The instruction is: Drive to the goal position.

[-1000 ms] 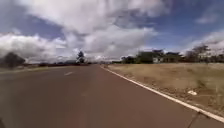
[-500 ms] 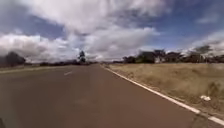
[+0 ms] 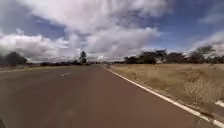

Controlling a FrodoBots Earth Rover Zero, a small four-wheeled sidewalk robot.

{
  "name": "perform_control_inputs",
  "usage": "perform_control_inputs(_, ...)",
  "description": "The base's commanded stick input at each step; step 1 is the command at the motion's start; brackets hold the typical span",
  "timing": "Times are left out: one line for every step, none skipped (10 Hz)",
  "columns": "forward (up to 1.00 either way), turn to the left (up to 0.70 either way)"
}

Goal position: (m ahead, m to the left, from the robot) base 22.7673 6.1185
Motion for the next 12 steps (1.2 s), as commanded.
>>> perform_control_inputs(0.7,0.0)
perform_control_inputs(0.7,0.0)
perform_control_inputs(0.7,0.0)
perform_control_inputs(0.7,0.0)
perform_control_inputs(0.7,0.0)
perform_control_inputs(0.7,0.0)
perform_control_inputs(0.7,0.0)
perform_control_inputs(0.7,0.0)
perform_control_inputs(0.7,0.0)
perform_control_inputs(0.7,0.0)
perform_control_inputs(0.7,0.0)
perform_control_inputs(0.7,0.0)
